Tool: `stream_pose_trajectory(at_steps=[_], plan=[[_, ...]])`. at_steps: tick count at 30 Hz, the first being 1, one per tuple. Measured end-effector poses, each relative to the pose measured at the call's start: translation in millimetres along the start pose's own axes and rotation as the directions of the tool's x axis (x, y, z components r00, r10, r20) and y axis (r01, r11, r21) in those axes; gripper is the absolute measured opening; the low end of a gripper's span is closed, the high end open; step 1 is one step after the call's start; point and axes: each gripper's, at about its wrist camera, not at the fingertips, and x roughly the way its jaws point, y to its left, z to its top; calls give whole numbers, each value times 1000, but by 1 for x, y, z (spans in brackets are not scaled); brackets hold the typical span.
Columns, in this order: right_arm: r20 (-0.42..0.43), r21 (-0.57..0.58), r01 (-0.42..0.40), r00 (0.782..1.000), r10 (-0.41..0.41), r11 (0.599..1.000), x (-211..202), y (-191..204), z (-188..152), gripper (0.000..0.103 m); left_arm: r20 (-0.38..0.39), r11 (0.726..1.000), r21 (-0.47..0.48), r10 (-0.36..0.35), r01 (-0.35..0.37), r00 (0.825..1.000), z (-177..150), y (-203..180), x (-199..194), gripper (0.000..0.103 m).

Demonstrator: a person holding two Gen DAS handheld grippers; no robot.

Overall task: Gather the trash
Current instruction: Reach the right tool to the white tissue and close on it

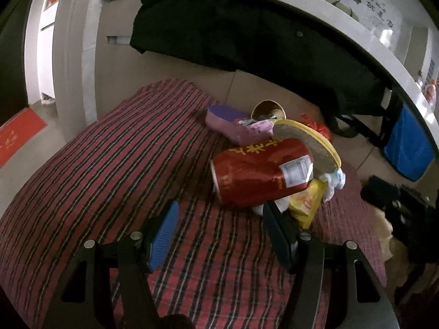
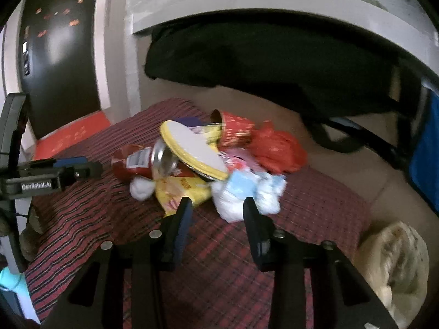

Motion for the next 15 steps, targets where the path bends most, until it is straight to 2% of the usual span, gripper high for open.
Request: stream_pose_trajectory(at_steps=[3,6,9,13,15], plan=[[5,43,30,1000,-30,999,8,-13,4,34,18,1000,8,-17,17,1000,-7,1,-3,64],[2,148,21,1000,-22,989,21,-38,10,34,21,999,3,-41,41,999,-11,3,-1,64],[-18,223,53,999,-51,973,45,-59,22,36,21,998,-10,-68,68,997,-13,4,-1,64],[-97,260,90,993,-66,961,84,-80,28,36,5,998,-7,-58,58,998,-13,0,-2,64],[-152,278,73,988,-31,958,98,-87,23,36,3,998,-9,-69,69,998,-13,-1,-3,64]])
